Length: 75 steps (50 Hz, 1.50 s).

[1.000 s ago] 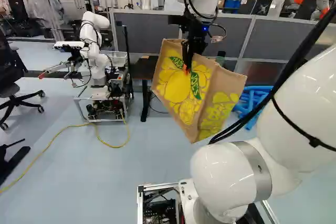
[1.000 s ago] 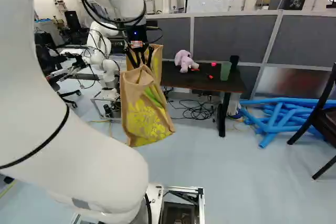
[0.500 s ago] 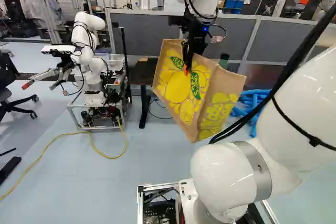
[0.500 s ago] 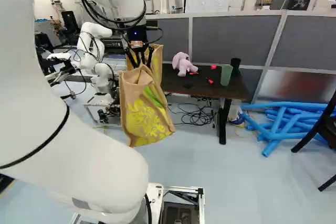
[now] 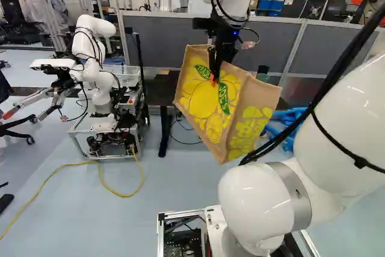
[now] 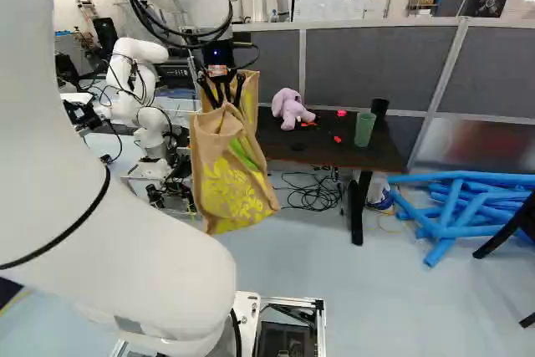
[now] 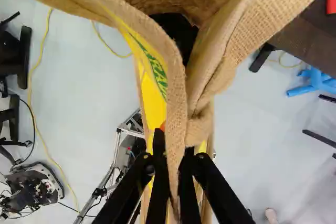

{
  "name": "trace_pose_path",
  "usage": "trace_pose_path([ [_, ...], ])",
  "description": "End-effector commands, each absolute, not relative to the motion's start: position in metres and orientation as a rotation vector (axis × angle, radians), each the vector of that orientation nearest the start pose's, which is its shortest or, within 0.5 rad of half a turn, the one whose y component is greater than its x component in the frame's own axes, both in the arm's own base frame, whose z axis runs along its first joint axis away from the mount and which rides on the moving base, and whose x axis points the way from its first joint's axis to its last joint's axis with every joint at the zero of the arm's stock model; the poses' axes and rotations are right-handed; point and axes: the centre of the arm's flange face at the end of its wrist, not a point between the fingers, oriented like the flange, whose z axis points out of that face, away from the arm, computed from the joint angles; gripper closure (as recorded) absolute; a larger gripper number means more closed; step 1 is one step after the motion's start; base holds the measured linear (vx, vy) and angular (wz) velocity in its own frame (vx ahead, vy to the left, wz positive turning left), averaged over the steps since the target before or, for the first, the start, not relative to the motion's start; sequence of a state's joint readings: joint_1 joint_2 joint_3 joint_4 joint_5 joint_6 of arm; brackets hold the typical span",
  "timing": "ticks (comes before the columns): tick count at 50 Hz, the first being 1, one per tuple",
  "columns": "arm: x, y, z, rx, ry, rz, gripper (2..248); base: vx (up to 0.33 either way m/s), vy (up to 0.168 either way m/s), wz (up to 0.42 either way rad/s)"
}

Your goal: Pick up the bag on the ground and place it on the table

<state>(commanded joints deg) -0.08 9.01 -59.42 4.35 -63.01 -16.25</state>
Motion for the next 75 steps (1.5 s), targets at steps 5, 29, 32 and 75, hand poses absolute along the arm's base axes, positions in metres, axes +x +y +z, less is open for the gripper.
trace_pose_path([
  [5, 0.3988, 0.0055, 0.6427, -3.058, -0.386, -0.160, 229, 0.211, 0.005, -0.012],
  [29, 0.3988, 0.0055, 0.6427, -3.058, -0.386, -0.160, 229, 0.195, 0.017, -0.021],
  [32, 0.3988, 0.0055, 0.6427, -3.058, -0.386, -0.160, 229, 0.180, 0.063, -0.030],
  [75, 0.3988, 0.0055, 0.6427, -3.058, -0.386, -0.160, 229, 0.140, 0.075, -0.021],
])
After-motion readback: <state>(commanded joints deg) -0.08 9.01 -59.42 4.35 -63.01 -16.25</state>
